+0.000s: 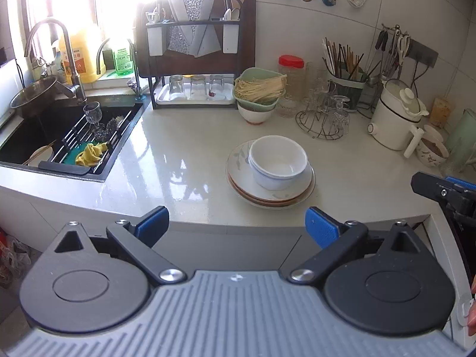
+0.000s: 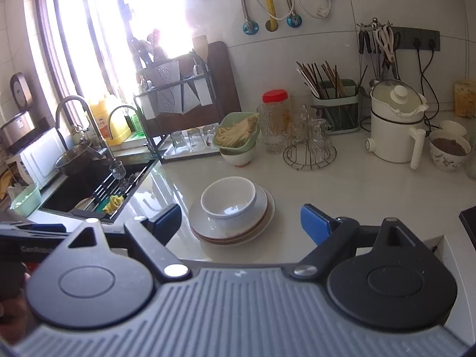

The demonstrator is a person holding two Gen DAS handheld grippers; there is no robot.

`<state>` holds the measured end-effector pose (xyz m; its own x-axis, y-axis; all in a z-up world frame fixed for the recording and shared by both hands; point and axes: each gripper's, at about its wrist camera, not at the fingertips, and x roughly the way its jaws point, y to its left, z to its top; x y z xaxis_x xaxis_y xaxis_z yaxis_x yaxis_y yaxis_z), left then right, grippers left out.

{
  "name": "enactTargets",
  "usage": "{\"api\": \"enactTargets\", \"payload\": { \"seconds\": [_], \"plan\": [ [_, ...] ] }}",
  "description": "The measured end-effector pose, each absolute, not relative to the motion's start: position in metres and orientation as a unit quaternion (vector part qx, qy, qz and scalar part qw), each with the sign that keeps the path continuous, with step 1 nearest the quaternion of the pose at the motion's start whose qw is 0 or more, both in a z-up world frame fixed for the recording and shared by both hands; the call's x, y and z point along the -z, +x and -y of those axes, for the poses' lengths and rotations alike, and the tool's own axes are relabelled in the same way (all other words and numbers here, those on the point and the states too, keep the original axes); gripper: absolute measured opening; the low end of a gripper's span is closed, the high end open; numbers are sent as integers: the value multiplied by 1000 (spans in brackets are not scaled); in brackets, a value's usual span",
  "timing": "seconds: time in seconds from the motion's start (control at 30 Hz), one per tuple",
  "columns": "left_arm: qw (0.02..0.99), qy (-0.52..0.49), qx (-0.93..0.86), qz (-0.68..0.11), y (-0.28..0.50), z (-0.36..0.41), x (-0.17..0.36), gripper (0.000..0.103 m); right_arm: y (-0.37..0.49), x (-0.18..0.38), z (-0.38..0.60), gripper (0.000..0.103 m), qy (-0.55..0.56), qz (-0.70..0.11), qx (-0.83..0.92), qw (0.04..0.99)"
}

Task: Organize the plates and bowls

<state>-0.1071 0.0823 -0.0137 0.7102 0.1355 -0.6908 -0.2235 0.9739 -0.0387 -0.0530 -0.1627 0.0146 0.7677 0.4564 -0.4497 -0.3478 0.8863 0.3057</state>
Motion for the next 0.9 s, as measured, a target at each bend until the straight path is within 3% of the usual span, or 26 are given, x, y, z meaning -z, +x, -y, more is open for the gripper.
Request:
{"api": "enactTargets", "payload": {
  "seconds": [0.9],
  "plan": [
    [912, -96, -118, -380, -84, -125, 12, 100, -37, -2, 147, 88, 81, -297, -203, 930]
  ]
}}
